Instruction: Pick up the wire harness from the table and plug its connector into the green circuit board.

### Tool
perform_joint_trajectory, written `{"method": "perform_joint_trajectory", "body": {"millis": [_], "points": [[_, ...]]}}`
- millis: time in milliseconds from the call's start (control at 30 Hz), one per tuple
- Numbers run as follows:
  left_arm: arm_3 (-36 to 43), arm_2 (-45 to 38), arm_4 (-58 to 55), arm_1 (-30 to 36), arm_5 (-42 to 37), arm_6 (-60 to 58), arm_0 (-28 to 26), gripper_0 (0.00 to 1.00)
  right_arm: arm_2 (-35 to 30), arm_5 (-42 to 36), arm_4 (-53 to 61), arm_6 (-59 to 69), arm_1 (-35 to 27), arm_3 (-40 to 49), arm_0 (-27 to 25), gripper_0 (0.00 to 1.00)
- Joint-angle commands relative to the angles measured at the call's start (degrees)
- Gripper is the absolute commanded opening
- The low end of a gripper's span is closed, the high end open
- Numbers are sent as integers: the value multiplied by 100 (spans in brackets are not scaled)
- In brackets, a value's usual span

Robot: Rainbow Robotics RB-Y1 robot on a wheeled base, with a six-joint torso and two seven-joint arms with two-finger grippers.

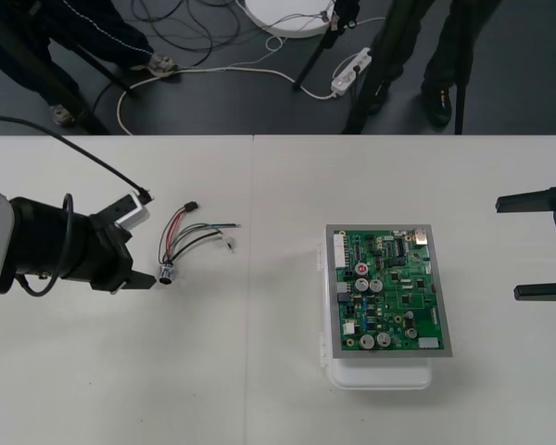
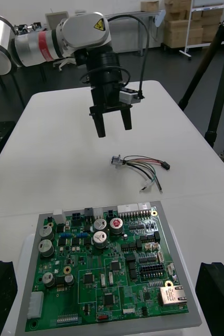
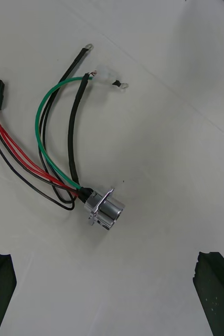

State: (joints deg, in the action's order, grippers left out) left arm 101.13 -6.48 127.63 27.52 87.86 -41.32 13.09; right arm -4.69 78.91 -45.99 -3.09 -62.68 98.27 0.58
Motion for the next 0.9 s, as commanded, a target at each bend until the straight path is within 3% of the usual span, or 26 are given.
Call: {"method": "perform_joint_trajectory", "body": {"millis": [33, 433, 633, 900], "points": [[153, 226, 430, -379, 214, -895, 203, 100, 135, -43, 81, -403, -183, -89, -190, 100], [346, 639, 1493, -827, 214, -2046, 203, 100, 469, -640, 459, -842, -447, -106, -234, 100], [355, 754, 2108, -1073, 214, -2530, 212, 100, 1225, -948, 1399, -1686, -790, -291, -155, 100], [355, 798, 2680, -1284, 214, -2960, 256, 100, 2262, -649, 2129, -2442, -1045, -818, 408, 100]]}}
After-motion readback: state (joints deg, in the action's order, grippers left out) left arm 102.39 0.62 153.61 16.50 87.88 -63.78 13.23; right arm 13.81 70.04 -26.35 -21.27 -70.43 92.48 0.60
